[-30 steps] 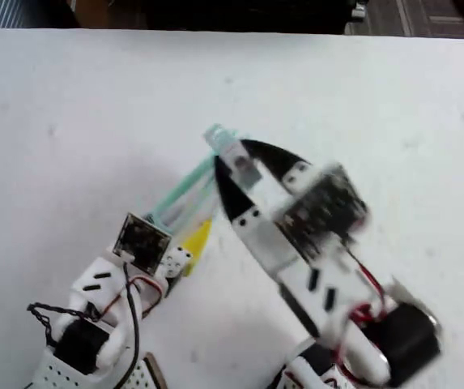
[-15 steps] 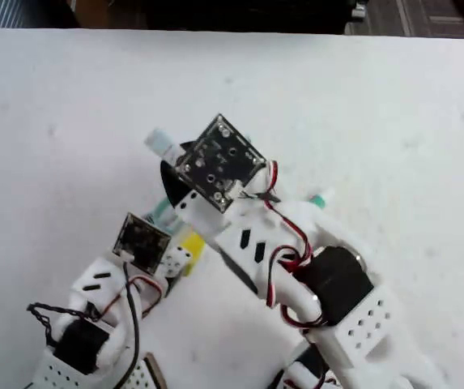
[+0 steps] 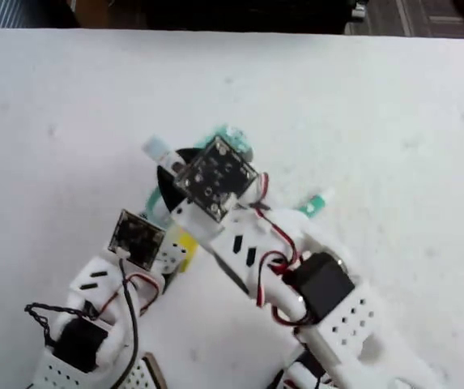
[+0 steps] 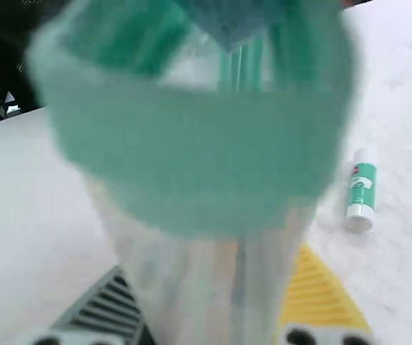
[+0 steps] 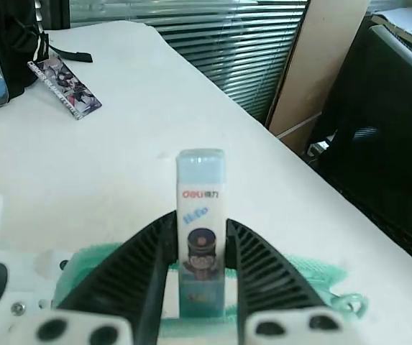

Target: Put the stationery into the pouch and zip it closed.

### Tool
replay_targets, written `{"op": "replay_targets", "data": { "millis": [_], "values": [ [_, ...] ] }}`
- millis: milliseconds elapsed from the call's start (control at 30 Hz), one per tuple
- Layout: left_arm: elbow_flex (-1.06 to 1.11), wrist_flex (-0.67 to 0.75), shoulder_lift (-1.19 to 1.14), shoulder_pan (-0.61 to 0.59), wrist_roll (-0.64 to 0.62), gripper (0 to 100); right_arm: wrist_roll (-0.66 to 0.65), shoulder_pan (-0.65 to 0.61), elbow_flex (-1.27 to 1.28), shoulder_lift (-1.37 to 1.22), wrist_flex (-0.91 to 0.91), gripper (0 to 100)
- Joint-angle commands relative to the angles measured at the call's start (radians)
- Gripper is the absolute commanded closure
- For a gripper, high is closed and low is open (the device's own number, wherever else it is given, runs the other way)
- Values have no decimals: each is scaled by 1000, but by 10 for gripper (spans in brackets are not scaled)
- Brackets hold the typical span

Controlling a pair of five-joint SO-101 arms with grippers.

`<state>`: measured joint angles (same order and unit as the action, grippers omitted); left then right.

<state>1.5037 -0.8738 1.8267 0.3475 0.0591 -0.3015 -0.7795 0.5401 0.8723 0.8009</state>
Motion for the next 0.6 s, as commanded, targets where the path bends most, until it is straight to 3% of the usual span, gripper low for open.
{"op": "replay_targets", "data": {
  "millis": [0, 233, 433, 567],
  "values": [
    [-29, 18, 4, 2, -2, 807, 6, -5, 5, 12, -61, 982],
    [-29, 23, 4, -2, -2, 807, 8, -7, 35, -38, -91, 982],
    [-31, 25, 4, -7, -2, 807, 157, -5, 34, -51, -88, 981],
    [-31, 25, 4, -7, -2, 807, 161, -1, 34, -5, -13, 980]
  ]
}}
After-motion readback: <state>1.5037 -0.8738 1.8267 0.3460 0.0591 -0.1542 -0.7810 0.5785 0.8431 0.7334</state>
